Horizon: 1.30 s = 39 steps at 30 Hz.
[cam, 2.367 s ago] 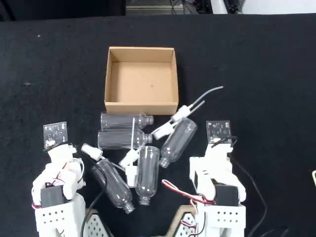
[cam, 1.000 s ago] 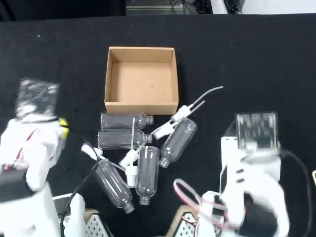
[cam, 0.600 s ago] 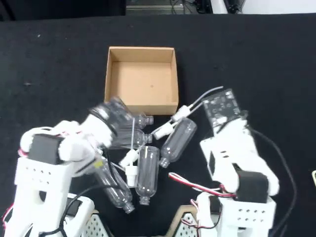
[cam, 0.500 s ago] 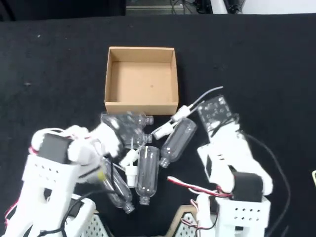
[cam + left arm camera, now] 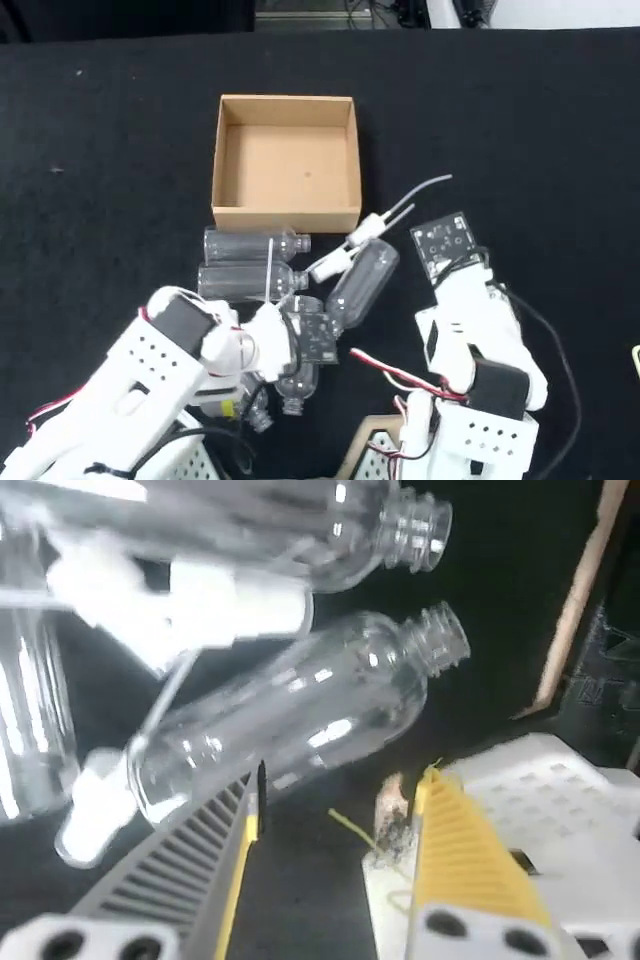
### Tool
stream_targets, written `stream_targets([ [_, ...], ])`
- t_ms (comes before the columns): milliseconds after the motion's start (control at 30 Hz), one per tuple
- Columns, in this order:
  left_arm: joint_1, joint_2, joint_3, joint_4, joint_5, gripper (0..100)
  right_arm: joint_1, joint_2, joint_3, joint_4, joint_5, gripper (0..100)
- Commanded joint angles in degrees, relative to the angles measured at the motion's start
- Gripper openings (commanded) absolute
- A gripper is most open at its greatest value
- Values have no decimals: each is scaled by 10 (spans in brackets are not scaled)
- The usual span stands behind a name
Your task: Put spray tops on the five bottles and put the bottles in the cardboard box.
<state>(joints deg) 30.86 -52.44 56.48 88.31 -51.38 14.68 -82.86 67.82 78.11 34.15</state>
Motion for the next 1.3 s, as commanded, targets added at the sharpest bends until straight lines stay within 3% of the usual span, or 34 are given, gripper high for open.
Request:
stream_targets([
  [0,14,2,3,-35,-18,241,18,-11,-1,1,8,279],
  [267,2,2,78,-98,-85,241,18,-11,-4,3,8,279],
  [467,-85,2,102,-175,-142,241,16,-11,-4,4,8,279],
  [633,-137,2,104,-164,-182,241,14,-11,-3,4,8,279],
  [867,-105,2,105,-91,-176,241,14,-12,-3,4,8,279],
  [1100,-102,7,118,-139,-182,247,14,-13,-3,4,8,279],
  [1267,-109,2,109,-156,-183,316,13,-12,-2,4,8,279],
])
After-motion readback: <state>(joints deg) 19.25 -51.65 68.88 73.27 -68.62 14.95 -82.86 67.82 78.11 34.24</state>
